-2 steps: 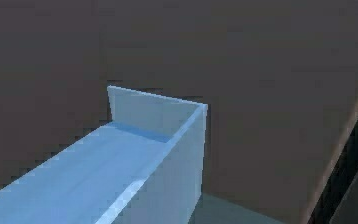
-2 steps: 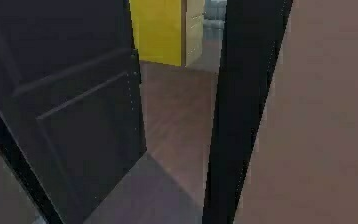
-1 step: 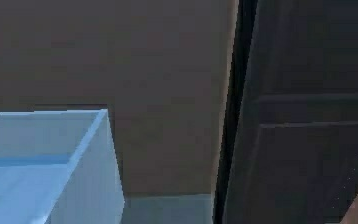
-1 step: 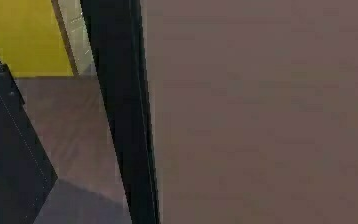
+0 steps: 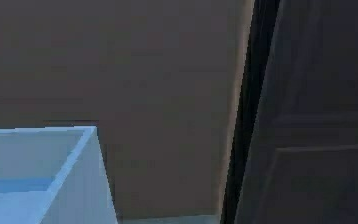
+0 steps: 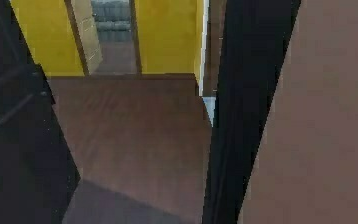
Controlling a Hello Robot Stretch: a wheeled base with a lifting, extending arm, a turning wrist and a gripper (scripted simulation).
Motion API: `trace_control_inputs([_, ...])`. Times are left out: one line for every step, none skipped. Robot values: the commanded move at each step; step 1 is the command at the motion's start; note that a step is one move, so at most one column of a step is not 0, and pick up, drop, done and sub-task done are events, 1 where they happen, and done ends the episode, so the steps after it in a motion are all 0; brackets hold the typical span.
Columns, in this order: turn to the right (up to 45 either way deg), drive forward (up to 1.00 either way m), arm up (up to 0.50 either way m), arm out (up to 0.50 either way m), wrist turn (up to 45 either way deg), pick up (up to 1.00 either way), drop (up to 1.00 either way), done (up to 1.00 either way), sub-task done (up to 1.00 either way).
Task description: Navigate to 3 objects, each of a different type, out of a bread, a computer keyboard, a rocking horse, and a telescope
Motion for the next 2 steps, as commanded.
trace_control_inputs([39.0,0.00,0.00,0.00,0.0,0.00,0.00,0.00,0.00])
trace_control_inputs([0.0,0.40,0.00,0.00,0.0,0.00,0.00,0.00,0.00])
